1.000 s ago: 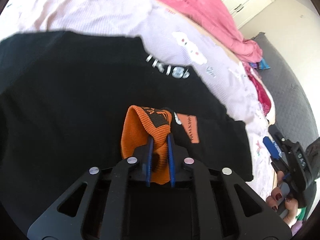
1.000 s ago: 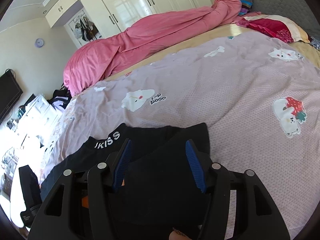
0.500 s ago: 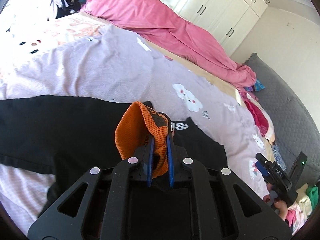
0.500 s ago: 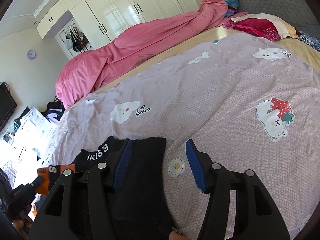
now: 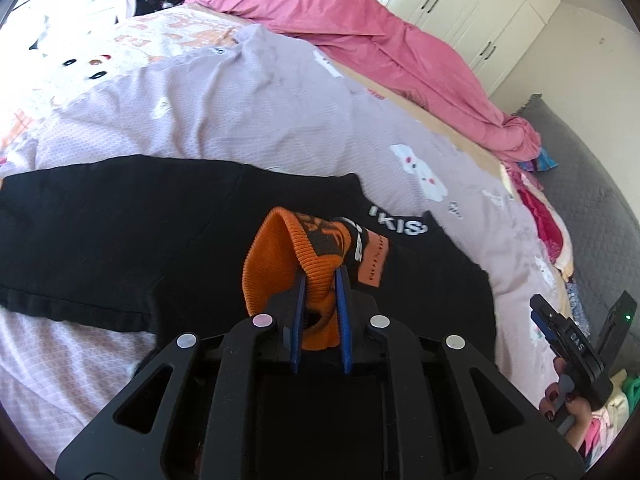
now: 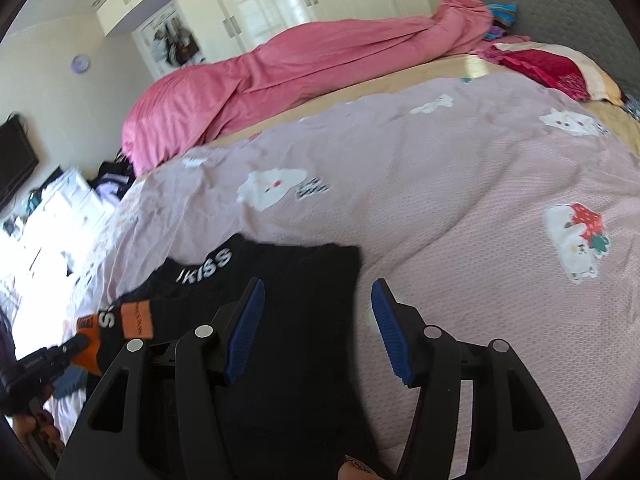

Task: Fold small clothes
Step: 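Lay the cuff onto the shirt body with the left gripper and open, then move the left gripper to the orange cuff of the other sleeve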

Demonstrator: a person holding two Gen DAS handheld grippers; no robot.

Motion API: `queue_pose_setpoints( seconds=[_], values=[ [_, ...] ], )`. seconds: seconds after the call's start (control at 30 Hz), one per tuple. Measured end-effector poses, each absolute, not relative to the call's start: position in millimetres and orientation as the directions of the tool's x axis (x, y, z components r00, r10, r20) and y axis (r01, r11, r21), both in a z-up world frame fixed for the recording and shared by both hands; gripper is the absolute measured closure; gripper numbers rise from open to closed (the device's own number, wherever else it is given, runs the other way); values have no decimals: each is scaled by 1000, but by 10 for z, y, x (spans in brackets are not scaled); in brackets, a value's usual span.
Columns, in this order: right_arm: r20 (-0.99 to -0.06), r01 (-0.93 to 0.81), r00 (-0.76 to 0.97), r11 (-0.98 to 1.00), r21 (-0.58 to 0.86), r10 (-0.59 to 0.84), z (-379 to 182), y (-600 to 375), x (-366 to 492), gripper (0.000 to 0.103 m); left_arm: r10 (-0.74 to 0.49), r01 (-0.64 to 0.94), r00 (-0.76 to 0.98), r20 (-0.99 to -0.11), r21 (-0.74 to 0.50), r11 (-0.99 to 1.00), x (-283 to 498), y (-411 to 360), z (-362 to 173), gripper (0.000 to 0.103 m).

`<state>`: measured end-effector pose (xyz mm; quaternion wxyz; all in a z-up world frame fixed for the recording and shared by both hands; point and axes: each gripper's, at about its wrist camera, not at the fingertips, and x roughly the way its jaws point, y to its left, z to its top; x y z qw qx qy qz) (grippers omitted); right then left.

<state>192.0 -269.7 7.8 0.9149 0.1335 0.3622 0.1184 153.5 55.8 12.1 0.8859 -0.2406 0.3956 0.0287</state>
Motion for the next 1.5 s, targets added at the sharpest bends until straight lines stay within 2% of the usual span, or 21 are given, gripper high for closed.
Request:
queue_pose_setpoints(
  seconds=[0.13, 0.3, 0.43, 0.57, 0.67, 0.73, 0.83, 0.97, 1.1, 1.2, 1.37, 1.4, 1.5],
  values=[
    [-650, -194, 681, 939, 284, 338, 35, -2427, 1878, 47, -97, -253, 695, -712, -369, 894, 1480, 615, 161, 95],
    [-676, -275, 640, 931, 242, 365, -24, -2174, 1838, 47, -119, -212, 684, -720, -352, 912, 1551, 487, 156, 95],
    [-707, -326, 595, 919, 223, 382, -113, -2036, 1826, 47, -126, -188, 632, -764, -310, 932, 1681, 333, -3, 92],
    [-748, -350, 518, 901, 257, 414, -235, -1975, 1852, 47, -65, -215, 551, -832, -217, 952, 1738, 312, -280, 92],
    [-804, -319, 502, 932, 171, 320, -340, -1955, 1877, 46, -84, -226, 538, -839, -239, 944, 1719, 399, -423, 92],
    [-836, -285, 474, 947, 149, 275, -439, -2000, 1921, 43, -99, -226, 543, -834, -258, 939, 1708, 431, -425, 92],
    [-837, -257, 453, 944, 207, 307, -478, -2086, 1943, 42, -104, -222, 549, -829, -265, 938, 1689, 440, -393, 92],
    [-817, -272, 463, 932, 239, 345, -412, -2089, 1886, 33, -106, -222, 558, -823, -271, 937, 1643, 448, -334, 89],
    [-790, -306, 475, 914, 265, 388, -330, -2046, 1829, 33, -103, -223, 571, -814, -275, 935, 1582, 469, -241, 77],
    [-773, -326, 491, 908, 265, 402, -258, -1991, 1781, 22, -98, -221, 577, -811, -271, 937, 1544, 488, -172, 74],
    [-746, -366, 527, 901, 233, 407, -140, -1888, 1657, 18, -84, -225, 583, -808, -261, 939, 1464, 540, -95, 60],
    [-744, -370, 530, 900, 229, 407, -128, -1862, 1646, 15, -82, -228, 585, -807, -260, 938, 1451, 550, -85, 55],
    [-733, -371, 541, 899, 232, 412, -97, -1818, 1603, 10, -62, -241, 589, -806, -249, 938, 1388, 585, -49, 30]
  ],
)
